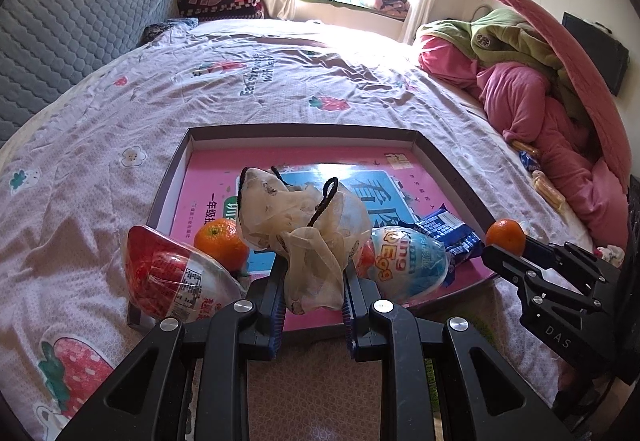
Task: Organize objects
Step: 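Lower and release the mesh bag into the tray while the right gripper releases the orange there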
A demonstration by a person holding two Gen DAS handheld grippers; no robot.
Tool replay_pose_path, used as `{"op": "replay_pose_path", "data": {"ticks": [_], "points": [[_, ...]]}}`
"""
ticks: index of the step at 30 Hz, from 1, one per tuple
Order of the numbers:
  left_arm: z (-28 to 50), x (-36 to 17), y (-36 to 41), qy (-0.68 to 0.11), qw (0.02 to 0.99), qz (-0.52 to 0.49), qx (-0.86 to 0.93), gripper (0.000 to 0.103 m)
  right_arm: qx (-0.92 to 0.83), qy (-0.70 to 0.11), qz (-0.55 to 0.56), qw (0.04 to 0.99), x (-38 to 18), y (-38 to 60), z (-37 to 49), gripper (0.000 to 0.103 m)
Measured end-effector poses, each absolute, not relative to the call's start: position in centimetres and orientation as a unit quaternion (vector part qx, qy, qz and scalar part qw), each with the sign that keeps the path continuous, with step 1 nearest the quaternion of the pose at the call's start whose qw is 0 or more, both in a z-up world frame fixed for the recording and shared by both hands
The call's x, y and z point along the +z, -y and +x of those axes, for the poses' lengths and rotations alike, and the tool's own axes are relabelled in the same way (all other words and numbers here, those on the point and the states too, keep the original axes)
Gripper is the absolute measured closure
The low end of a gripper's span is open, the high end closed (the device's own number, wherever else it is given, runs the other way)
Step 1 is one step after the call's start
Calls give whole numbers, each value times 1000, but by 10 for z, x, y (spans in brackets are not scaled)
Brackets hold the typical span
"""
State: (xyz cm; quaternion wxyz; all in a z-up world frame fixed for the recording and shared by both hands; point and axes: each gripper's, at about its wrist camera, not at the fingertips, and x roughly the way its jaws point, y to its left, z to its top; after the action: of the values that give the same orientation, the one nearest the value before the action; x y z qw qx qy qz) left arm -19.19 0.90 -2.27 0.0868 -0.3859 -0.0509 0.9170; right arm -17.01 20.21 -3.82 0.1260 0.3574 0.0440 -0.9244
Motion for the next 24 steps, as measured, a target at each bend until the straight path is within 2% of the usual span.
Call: {"op": "replay_pose_path", "data": {"ticks": [24], "points": [[-204, -48, -20, 34, 83, -409, 908, 79, -921, -45, 365, 129, -46, -199, -176, 66]]}}
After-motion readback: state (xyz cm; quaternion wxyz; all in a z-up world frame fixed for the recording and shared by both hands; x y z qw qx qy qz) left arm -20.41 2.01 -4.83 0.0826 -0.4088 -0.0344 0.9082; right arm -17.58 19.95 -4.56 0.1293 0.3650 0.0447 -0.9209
